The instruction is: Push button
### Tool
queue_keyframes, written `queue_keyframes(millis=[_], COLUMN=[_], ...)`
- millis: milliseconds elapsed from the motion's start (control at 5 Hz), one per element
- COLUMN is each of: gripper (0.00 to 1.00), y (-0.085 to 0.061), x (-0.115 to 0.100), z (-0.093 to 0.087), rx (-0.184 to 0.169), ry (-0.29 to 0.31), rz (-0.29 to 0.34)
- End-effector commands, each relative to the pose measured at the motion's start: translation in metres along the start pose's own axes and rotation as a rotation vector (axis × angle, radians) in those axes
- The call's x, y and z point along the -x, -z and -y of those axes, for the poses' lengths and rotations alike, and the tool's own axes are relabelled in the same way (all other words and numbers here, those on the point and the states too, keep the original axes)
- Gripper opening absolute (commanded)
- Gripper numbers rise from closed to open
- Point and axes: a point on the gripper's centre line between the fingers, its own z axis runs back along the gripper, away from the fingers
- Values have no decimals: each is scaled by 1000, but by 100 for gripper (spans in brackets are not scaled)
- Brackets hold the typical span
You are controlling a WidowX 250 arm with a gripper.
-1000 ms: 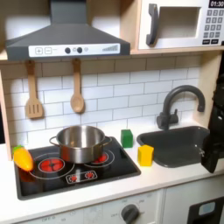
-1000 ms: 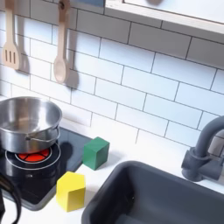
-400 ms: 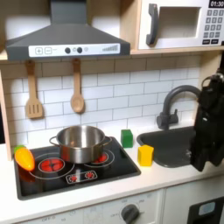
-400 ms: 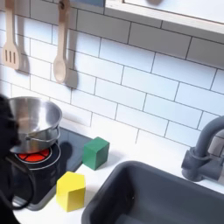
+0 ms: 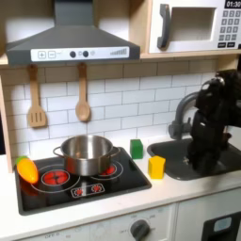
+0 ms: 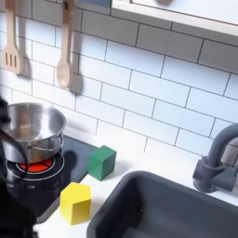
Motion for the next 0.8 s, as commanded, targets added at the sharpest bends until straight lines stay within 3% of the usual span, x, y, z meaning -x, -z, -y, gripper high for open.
queue_keyframes(millis=[0, 600], gripper=[0, 0], y=[-8, -31], x=[-36, -94], z=[-15, -33], rx=[-5, 17], ry=[-66, -131], rz=[102, 238])
